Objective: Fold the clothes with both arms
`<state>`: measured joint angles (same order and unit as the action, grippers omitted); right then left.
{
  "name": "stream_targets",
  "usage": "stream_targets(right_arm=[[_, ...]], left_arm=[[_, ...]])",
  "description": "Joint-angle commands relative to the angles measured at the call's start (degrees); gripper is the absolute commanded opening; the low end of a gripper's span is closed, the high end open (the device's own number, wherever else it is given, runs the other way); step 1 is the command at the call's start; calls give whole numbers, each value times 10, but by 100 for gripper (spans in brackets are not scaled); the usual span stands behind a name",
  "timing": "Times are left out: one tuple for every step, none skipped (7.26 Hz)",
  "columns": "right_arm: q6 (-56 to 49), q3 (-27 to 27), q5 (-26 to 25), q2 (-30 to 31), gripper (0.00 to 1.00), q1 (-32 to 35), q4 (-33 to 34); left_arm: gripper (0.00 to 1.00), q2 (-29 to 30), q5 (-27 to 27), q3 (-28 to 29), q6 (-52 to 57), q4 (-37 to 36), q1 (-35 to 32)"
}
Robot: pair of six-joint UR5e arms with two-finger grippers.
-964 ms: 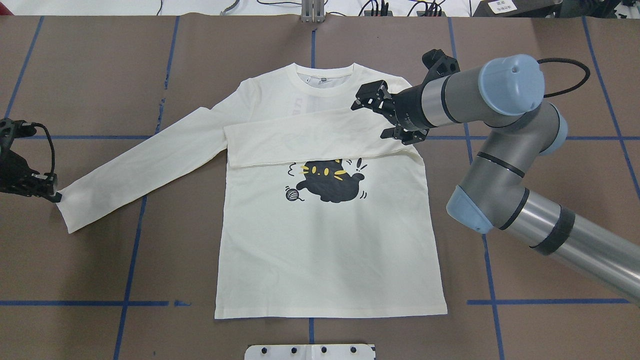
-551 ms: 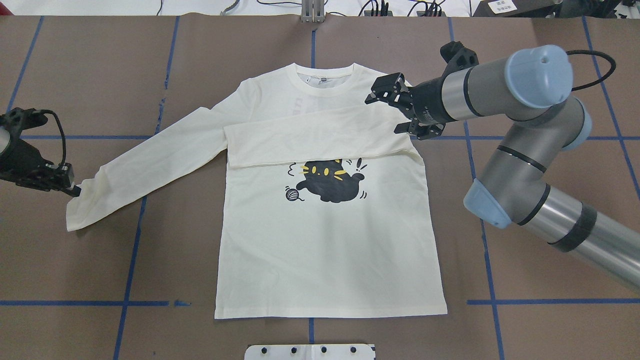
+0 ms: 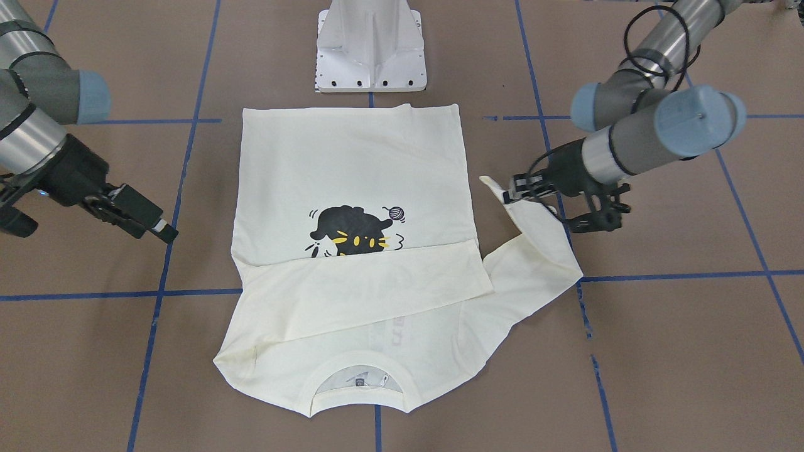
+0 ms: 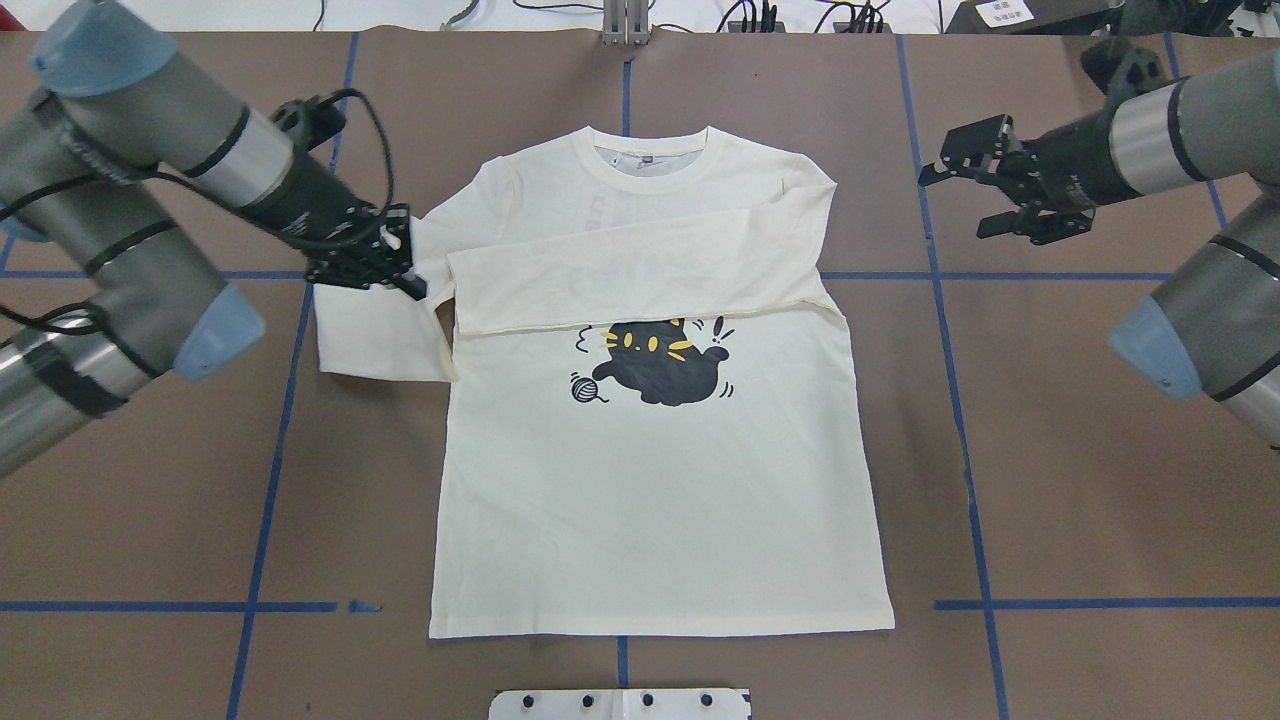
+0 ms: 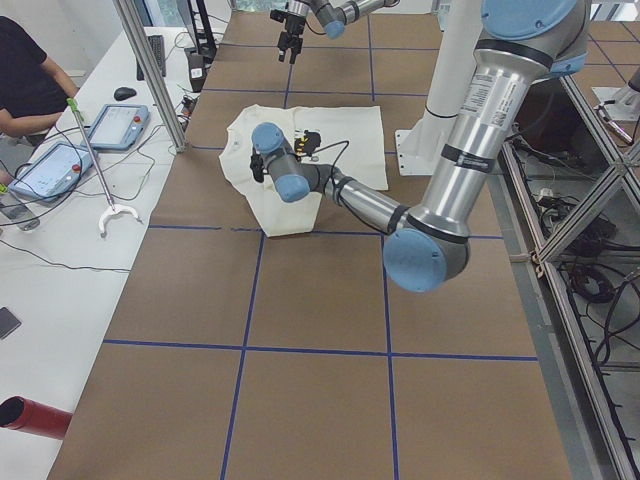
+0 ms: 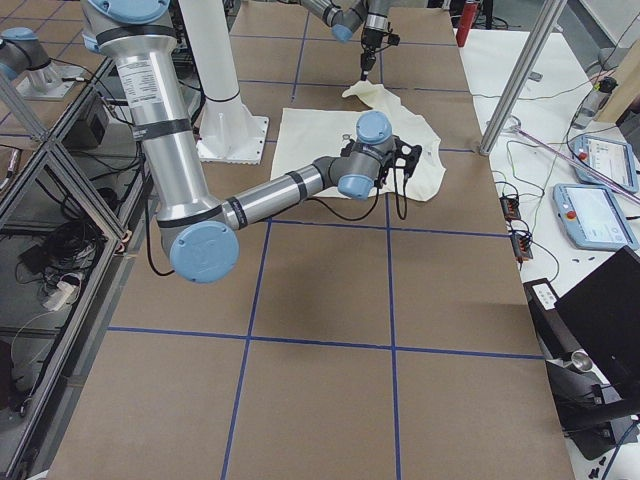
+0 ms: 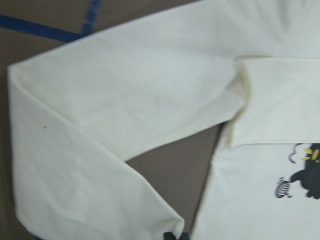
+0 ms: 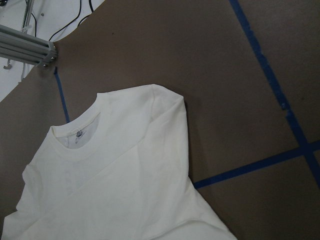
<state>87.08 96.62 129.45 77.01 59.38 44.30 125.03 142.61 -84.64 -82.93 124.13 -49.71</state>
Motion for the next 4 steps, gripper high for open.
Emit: stream_targets(right_arm=[[-40,-2,15,30,100,18,-2],[-57,-1,19,38,100,20,-2],[-63,-3,22,44,100,26,-4],[-83,-2,27,53,100,34,-4]], left_arm=[[0,185,-193,107,-88,33,61],[0,248,-240,206,-98,91,98],[0,296,-291,269,-113,118,123],[0,333,-332,330,-113,142,145]])
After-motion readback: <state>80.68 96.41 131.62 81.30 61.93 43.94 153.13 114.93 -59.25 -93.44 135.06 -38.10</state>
